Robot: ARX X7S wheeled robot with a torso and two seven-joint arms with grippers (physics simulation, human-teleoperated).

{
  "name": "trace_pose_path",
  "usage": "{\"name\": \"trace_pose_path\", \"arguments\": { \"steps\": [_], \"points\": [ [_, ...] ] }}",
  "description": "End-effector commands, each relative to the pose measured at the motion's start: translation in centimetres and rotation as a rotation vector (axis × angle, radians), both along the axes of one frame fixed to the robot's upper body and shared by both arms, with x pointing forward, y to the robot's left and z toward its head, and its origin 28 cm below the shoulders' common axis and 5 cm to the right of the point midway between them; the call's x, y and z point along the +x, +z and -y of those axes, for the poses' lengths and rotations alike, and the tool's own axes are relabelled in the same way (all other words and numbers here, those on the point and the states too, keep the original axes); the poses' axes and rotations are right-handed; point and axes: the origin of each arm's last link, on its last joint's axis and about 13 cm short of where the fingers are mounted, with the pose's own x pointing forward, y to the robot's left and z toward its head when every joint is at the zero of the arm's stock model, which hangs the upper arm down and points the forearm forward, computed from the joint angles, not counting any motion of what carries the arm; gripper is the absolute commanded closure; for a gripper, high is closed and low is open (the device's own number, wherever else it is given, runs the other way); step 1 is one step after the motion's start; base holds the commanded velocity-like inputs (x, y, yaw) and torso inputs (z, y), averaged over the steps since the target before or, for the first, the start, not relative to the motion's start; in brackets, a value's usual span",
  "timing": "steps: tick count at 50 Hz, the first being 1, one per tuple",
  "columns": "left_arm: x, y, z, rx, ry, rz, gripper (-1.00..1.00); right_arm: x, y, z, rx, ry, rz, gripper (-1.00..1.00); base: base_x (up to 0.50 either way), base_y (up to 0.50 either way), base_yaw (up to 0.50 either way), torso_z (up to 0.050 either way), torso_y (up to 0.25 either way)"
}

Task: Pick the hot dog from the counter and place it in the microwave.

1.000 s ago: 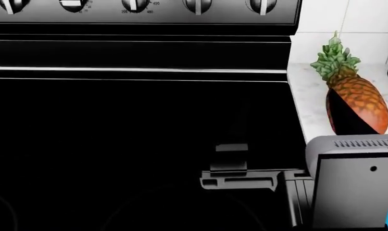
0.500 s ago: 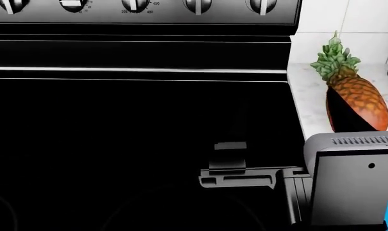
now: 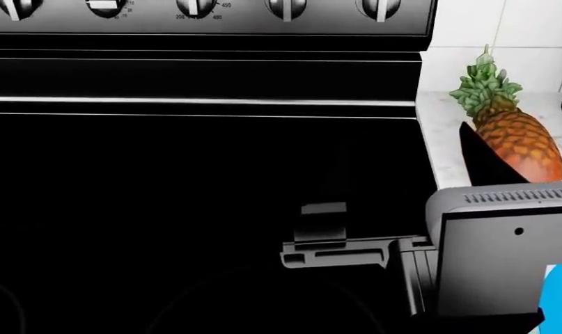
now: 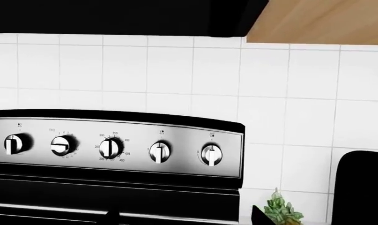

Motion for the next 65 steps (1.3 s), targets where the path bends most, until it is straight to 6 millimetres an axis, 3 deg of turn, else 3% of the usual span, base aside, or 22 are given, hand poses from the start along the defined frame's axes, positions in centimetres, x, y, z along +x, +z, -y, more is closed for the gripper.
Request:
{"name": "trace_pose_path", "arguments": {
  "steps": [1, 7, 9, 14, 21, 26, 54, 65],
  "points": [
    [-3.7, -3.8, -1.4, -0.037, -0.011, 0.066, -1.00, 0.0, -0.2, 0.0, -0.004, 0.006, -0.003, -1.00, 0.00, 0.00, 0.00, 0.000, 0.000],
    [-6.0, -7.9, -1.7, -0.040, -0.036, 0.072, -1.00, 0.1, -0.3, 0.1, -0.011, 0.008, -0.008, -1.00, 0.00, 0.00, 0.00, 0.000, 0.000],
    [-6.3, -8.7, -0.8, 0.013, -0.110, 0.063, -1.00, 0.1, -0.3, 0.1, -0.012, 0.008, -0.009, -1.00, 0.00, 0.00, 0.00, 0.000, 0.000],
    [-6.3, -13.1, -3.6, -0.085, -0.057, -0.022, -1.00, 0.2, -0.4, 0.0, -0.018, 0.013, -0.012, -1.00, 0.00, 0.00, 0.00, 0.000, 0.000],
    [-6.8, -16.3, -4.3, -0.104, -0.064, -0.077, -1.00, 0.3, -0.3, 0.1, -0.024, 0.016, -0.012, -1.00, 0.00, 0.00, 0.00, 0.000, 0.000],
    [-6.2, -18.0, -4.5, -0.115, -0.068, -0.103, -1.00, 0.2, -0.5, 0.2, -0.024, 0.020, -0.015, -1.00, 0.00, 0.00, 0.00, 0.000, 0.000],
    [-4.7, -23.0, -5.4, -0.194, -0.077, -0.227, -1.00, -0.1, -0.6, 0.1, -0.022, 0.028, -0.026, -1.00, 0.00, 0.00, 0.00, 0.000, 0.000],
    [-4.0, -26.8, -6.0, -0.235, -0.093, -0.336, -1.00, -0.2, -0.8, 0.0, -0.019, 0.028, -0.034, -1.00, 0.00, 0.00, 0.00, 0.000, 0.000]
  ]
}}
